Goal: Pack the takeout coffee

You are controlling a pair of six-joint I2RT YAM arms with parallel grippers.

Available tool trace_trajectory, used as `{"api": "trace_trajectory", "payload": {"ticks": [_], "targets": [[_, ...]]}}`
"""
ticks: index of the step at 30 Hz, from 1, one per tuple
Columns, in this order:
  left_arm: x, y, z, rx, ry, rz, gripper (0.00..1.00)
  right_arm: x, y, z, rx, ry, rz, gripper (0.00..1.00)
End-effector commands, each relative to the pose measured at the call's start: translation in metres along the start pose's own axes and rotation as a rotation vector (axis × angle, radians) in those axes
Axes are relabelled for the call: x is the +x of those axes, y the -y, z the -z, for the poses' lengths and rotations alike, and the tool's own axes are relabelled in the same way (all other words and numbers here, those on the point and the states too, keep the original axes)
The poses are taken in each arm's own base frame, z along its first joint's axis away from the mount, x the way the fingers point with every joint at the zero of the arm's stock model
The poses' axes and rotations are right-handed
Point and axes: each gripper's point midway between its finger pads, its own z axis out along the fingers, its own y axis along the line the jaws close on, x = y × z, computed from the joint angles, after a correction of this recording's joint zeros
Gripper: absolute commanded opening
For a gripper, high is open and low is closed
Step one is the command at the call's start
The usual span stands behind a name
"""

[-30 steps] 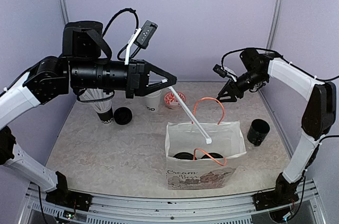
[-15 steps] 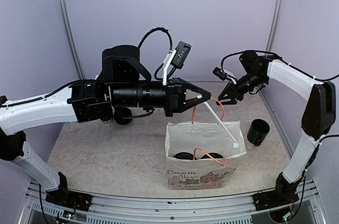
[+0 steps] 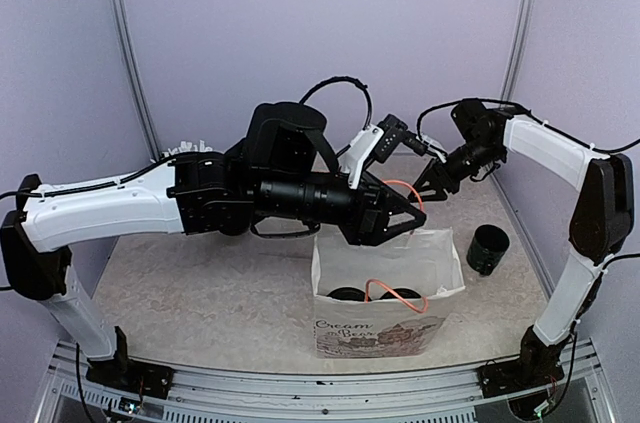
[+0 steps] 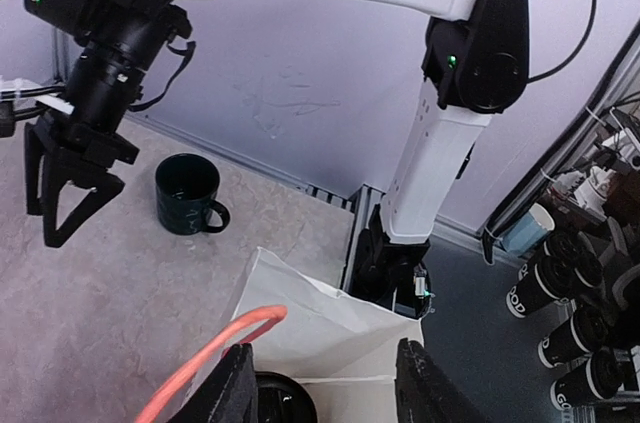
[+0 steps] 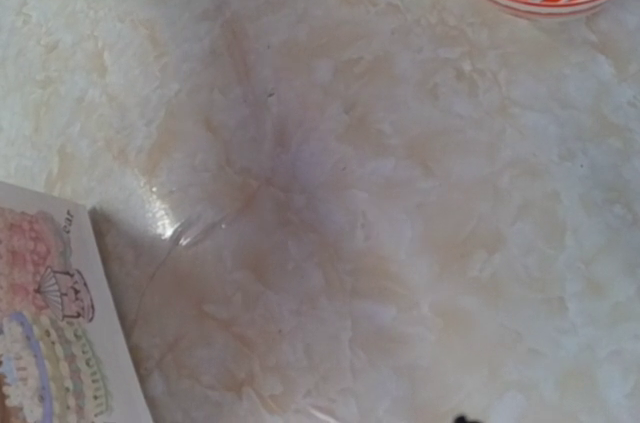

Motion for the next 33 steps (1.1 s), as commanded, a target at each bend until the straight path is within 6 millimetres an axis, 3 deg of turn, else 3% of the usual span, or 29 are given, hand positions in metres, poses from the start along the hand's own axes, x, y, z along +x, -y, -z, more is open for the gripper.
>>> {"api": "trace_trajectory", "payload": {"ticks": [1,3,7,11,14,17,23,33], "targets": [[-0.041,-0.011,0.051,-0.191,0.071,-0.073,0.49,-0.004,-0.006,0.006,0.0,0.027,0.028,0.56],[-0.05,-0.038,0.085,-0.362,0.084,-0.07,0.52,-0.004,-0.006,0.005,-0.001,0.03,0.03,0.56],[-0.035,-0.123,0.165,-0.749,0.051,0.07,0.51,-0.004,-0.007,0.005,-0.002,0.042,0.041,0.56],[0.009,-0.197,0.261,-1.072,0.034,0.278,0.51,-0.005,-0.008,0.006,-0.005,0.051,0.052,0.56],[0.034,-0.229,0.321,-1.242,0.053,0.348,0.51,-0.01,-0.008,0.007,-0.01,0.063,0.063,0.56],[0.059,-0.256,0.368,-1.365,0.05,0.409,0.53,-0.014,-0.009,0.008,-0.019,0.07,0.068,0.56],[0.094,-0.295,0.405,-1.414,0.003,0.483,0.58,-0.015,-0.008,0.007,-0.022,0.068,0.08,0.56],[0.116,-0.341,0.406,-1.382,-0.043,0.511,0.51,-0.011,0.001,-0.002,-0.025,0.047,0.071,0.57]]}}
